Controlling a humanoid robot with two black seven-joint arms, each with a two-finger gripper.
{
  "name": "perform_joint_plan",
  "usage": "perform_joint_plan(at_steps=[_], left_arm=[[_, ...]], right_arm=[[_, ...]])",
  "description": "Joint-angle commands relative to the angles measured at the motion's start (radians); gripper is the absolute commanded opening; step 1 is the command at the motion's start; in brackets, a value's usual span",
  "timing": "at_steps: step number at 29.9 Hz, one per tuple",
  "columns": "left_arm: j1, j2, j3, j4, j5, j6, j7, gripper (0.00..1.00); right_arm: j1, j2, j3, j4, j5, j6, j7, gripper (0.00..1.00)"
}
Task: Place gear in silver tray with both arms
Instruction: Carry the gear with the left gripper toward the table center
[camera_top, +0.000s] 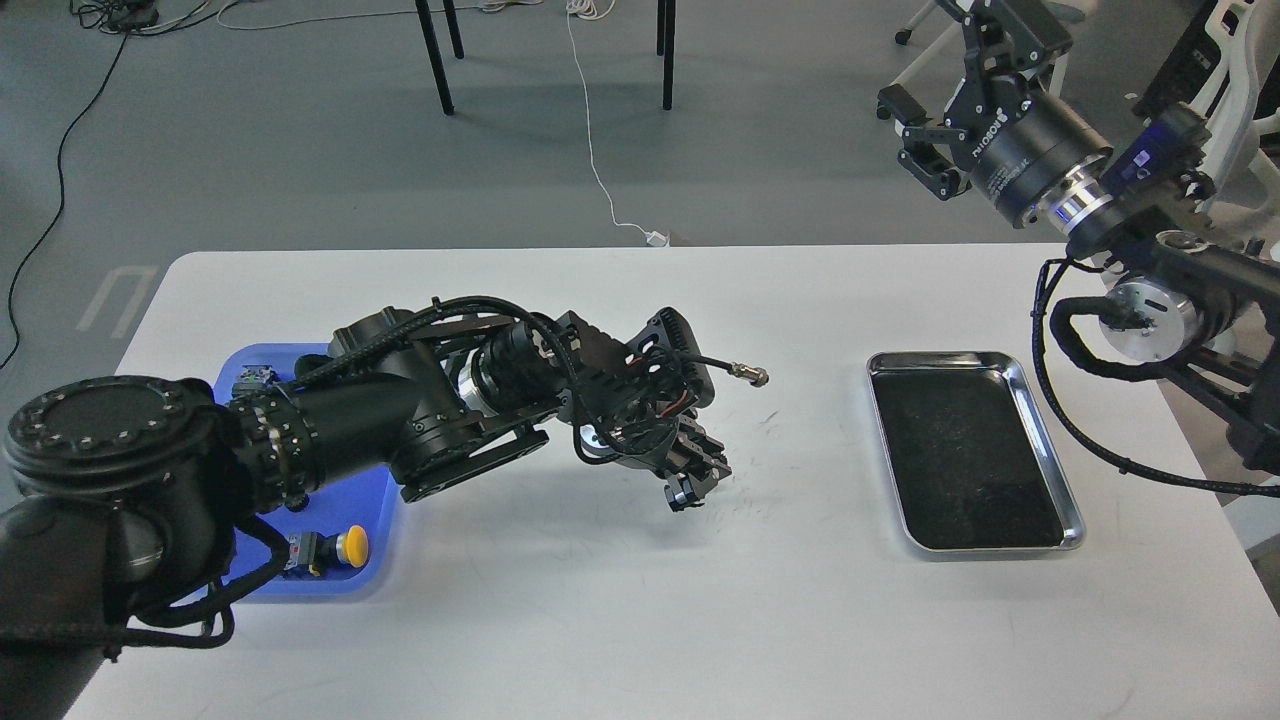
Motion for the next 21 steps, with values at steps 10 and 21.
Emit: perform_joint_plan(at_steps=[10,21], left_arm=[[0.008,-0.001,0.001,0.084,0.0,0.015,0.0,0.16],[0.01,-0.001,0.001,0.077,0.0,0.017,0.0,0.67]], right_arm=[[-0.017,-0.002,0.0,0.0,0.0,0.0,0.0,0.99],[-0.019,-0.002,0.0,0.0,-0.002,0.0,0.0,0.99]])
